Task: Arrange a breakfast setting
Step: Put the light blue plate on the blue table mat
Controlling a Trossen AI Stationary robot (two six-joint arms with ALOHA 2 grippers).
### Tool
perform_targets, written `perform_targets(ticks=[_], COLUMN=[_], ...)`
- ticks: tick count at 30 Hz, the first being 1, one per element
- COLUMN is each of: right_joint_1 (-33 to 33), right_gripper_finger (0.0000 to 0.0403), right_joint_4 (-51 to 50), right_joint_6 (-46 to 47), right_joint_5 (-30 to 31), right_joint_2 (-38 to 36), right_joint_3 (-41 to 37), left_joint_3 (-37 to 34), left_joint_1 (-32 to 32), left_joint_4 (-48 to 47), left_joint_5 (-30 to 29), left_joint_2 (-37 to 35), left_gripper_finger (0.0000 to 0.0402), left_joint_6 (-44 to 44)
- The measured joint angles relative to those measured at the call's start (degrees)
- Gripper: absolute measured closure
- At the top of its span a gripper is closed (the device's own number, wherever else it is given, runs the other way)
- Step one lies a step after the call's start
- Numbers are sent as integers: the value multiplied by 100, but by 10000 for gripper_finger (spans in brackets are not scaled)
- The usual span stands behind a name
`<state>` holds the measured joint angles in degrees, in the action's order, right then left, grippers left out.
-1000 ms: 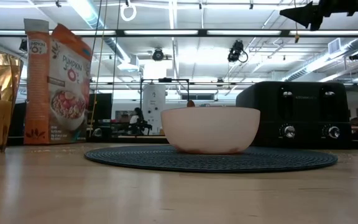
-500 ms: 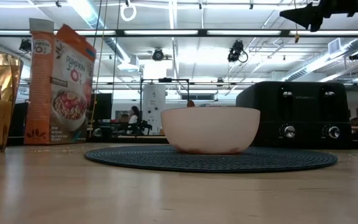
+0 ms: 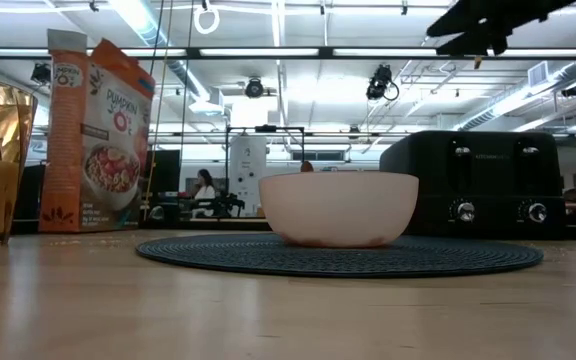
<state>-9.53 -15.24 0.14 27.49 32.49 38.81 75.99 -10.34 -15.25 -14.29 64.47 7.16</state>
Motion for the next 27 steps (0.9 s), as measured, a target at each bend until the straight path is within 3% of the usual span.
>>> perform_targets(ticks=[3, 8, 12, 17, 22, 27], right_joint_1=[1, -67, -296, -463, 223, 849], right_gripper_finger=[17, 31, 41, 47, 47, 47], right_joint_4=[-665, -2568, -3537, -3276, -2472, -1773], right_joint_6=[461, 2276, 3200, 3161, 2656, 2331], right_joint_5=[562, 1761, 1630, 1245, 894, 1144], right_joint_2=[700, 1911, 2594, 2959, 2975, 2905], right_joint_3=[536, 1540, 1836, 1836, 1836, 1838], left_joint_3=[0, -175, -573, -856, -586, -50], left_joint_1=[-344, -680, -741, -1128, -2154, -3200], left_joint_4=[0, 5, 247, 85, -156, -842], left_joint_5=[-538, -1539, -1569, -1894, -1578, -1408], left_joint_2=[387, 932, 1149, 1122, 1082, 1156], left_gripper_finger=[88, 88, 88, 88, 88, 88], left_joint_6=[-38, -333, -751, -1013, -1226, -2559])
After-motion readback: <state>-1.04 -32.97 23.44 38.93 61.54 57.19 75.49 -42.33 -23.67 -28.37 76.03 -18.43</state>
